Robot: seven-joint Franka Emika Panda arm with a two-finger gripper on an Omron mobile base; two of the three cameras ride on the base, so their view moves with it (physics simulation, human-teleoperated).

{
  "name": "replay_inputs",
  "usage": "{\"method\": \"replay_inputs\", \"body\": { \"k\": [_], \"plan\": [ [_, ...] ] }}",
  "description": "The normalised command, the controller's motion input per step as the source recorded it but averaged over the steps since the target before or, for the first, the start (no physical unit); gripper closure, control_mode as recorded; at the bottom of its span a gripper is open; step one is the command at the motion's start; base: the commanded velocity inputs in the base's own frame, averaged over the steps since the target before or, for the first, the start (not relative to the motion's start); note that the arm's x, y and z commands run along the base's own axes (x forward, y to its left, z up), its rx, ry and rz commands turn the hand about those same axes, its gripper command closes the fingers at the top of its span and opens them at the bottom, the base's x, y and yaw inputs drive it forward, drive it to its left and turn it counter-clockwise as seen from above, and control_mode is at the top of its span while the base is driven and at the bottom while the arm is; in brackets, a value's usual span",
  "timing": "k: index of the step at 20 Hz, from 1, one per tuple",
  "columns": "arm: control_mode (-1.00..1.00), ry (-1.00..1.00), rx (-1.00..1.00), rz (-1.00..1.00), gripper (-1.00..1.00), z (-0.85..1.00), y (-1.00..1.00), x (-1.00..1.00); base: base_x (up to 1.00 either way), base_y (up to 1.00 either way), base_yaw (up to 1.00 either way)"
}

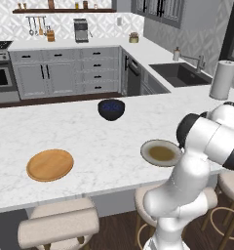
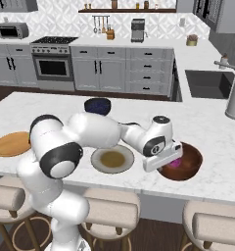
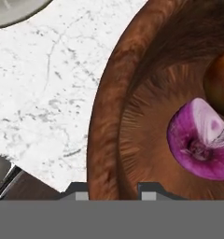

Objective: Pick the chicken drumstick and onion from their plates and place them in the bowl. Then put the bowl in the fridge.

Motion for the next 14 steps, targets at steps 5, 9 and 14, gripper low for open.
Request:
{"method": "replay_inputs", "body": {
  "k": [5,9,14],
  "plan": [
    [-1.00,0.02,0.00,0.21,1.00,0.84,0.98,-0.61,0.00,0.00,0.00],
    [-1.00,0.00,-0.03,0.28,1.00,0.74,1.00,-0.59,0.00,0.00,0.00],
    [-1.00,0.00,-0.07,0.32,1.00,0.81,1.00,-0.51,0.00,0.00,0.00]
  ]
}}
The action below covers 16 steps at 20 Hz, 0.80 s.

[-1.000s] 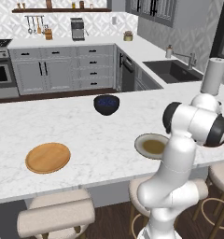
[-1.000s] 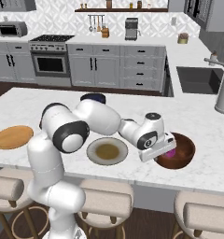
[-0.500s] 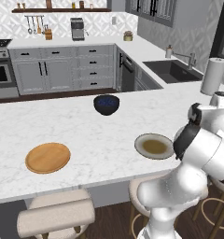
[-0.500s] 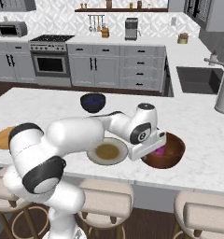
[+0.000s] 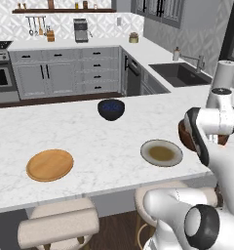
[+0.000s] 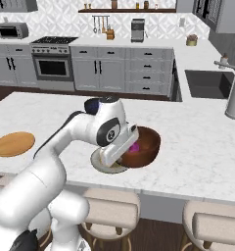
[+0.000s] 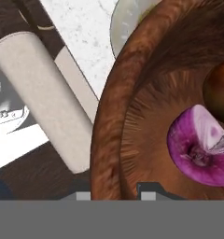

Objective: Pick the chicken drumstick and onion from their plates and place them in the bowl. Then put the bowl in the fridge.

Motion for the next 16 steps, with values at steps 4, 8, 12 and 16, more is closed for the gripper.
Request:
{"method": "replay_inputs", "body": {
  "k": [4,8,12,16],
  "plan": [
    [-1.00,0.00,-0.08,0.35,1.00,0.76,1.00,-0.60,0.00,0.00,0.00],
    [-1.00,0.01,0.00,0.24,1.00,0.57,0.93,-0.76,0.00,0.00,0.00],
    [-1.00,0.00,0.00,0.17,1.00,0.20,1.00,-0.57,0.00,0.00,0.00],
    [-1.00,0.00,0.01,0.13,1.00,0.05,0.76,-0.31,0.00,0.00,0.00]
  ]
}}
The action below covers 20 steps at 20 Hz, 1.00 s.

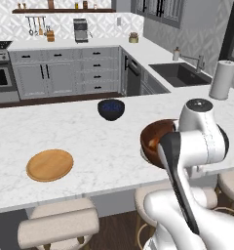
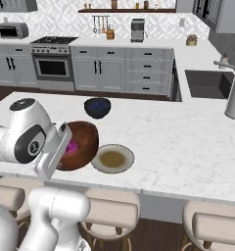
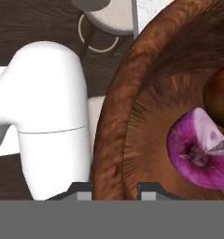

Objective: Pick the chicken drumstick and onion from their plates and place them in the bowl. Then put the bowl in the fridge.

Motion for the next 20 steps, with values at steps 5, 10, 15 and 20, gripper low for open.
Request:
{"method": "replay_inputs", "body": {
  "k": [5,10,15,20],
  "plan": [
    [-1.00,-0.01,0.06,0.07,1.00,0.00,0.14,-0.52,0.00,0.00,0.00],
    [-1.00,0.00,0.09,0.04,1.00,0.00,0.00,0.02,0.00,0.00,0.00],
    [-1.00,0.00,0.01,0.03,1.00,0.00,0.02,0.10,0.00,0.00,0.00],
    [-1.00,0.00,0.00,0.00,1.00,0.00,0.00,0.00,0.00,0.00,0.00]
  ]
}}
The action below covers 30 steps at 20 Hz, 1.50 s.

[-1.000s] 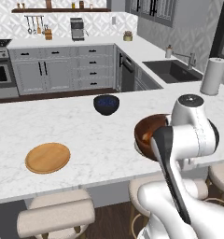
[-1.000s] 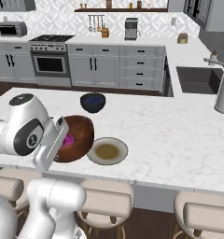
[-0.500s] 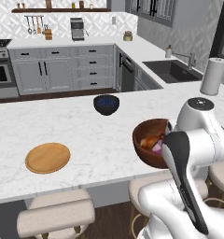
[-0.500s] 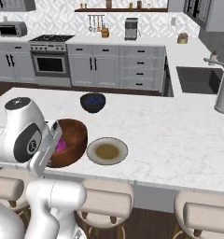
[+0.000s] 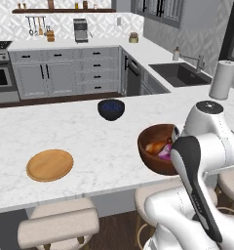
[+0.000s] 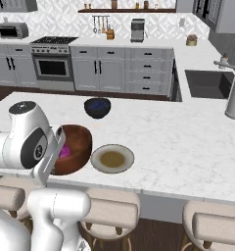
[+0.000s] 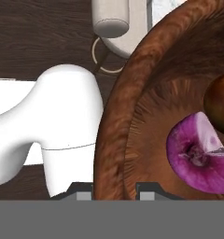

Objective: Pick the chicken drumstick and onion from their plates and place them in the bowl. Then put the bowl in the fridge.

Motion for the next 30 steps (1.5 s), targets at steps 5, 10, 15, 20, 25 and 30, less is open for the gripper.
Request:
{"method": "replay_inputs", "body": {
  "k": [5,10,15,20,25,30],
  "plan": [
    [-1.00,0.00,0.00,0.00,1.00,0.00,0.00,0.00,0.00,0.00,0.00],
    [1.00,0.00,0.00,0.00,1.00,0.00,0.00,0.00,-0.45,0.00,0.00],
    [1.00,0.00,0.00,0.00,1.00,0.00,0.00,0.00,-0.95,0.00,0.02],
    [1.00,0.00,0.00,0.00,1.00,0.00,0.00,0.00,-0.23,0.00,0.59],
    [1.00,0.00,0.00,0.00,1.00,0.00,0.00,0.00,-0.01,0.00,0.96],
    [1.00,0.00,0.00,0.00,1.00,0.00,0.00,0.00,0.00,0.00,0.97]
  ]
}}
